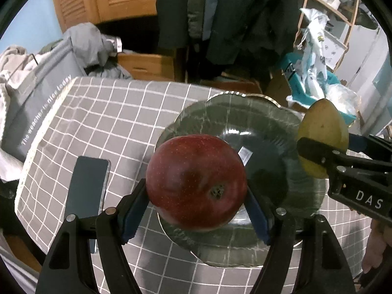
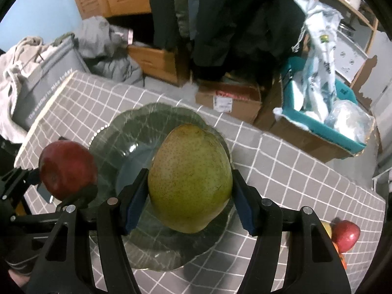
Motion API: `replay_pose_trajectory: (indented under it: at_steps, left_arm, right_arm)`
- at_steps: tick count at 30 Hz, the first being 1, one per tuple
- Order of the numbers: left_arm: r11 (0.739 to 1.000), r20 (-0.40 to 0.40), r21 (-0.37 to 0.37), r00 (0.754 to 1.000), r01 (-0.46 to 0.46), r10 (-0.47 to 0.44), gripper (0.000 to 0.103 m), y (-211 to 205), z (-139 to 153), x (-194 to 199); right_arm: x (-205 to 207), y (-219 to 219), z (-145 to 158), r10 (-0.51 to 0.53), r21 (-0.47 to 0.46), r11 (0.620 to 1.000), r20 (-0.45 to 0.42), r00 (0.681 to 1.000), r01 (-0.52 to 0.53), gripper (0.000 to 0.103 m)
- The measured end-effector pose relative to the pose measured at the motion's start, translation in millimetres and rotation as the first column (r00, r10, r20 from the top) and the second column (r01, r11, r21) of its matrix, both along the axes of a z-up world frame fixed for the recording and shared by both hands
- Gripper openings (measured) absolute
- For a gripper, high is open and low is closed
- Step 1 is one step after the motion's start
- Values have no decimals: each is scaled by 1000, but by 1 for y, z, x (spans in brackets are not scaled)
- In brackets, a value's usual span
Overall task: Organize fruits
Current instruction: 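Carry the red apple with the left tool while the right tool carries the mango toward the bowl, then lower the mango into the green bowl and open the right tool while the left tool releases the apple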
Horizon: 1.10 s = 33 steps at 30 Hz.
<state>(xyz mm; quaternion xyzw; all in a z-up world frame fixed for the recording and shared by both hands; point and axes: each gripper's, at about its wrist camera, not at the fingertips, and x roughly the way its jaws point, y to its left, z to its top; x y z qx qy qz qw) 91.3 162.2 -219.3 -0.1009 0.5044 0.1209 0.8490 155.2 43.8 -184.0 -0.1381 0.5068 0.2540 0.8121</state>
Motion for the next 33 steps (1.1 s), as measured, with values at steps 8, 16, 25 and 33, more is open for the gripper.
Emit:
replay_pose_trajectory:
  at_steps: [8,16,25,33]
  left_arm:
    - [999,-56,-30,998,-20,18,77,7,-22,6]
    - [999,-104,-35,994,-16,13,77,4,-38,10]
    - [1000,-156,-19,988,-11,8,77,7,-51,12]
    - [997,-196,-74,981,-29,14,77,12,-63,11]
  right_arm:
    - [4,9,-28,20,-36,999,-61,998,-22,65]
    - [8,7,-39,15,-49,999,-90,996,-19,65]
    - [13,5,-42,3,-38,999,-106,994,-7,65]
    - [13,8,-42,7,-27,1000,-114,993,-10,65]
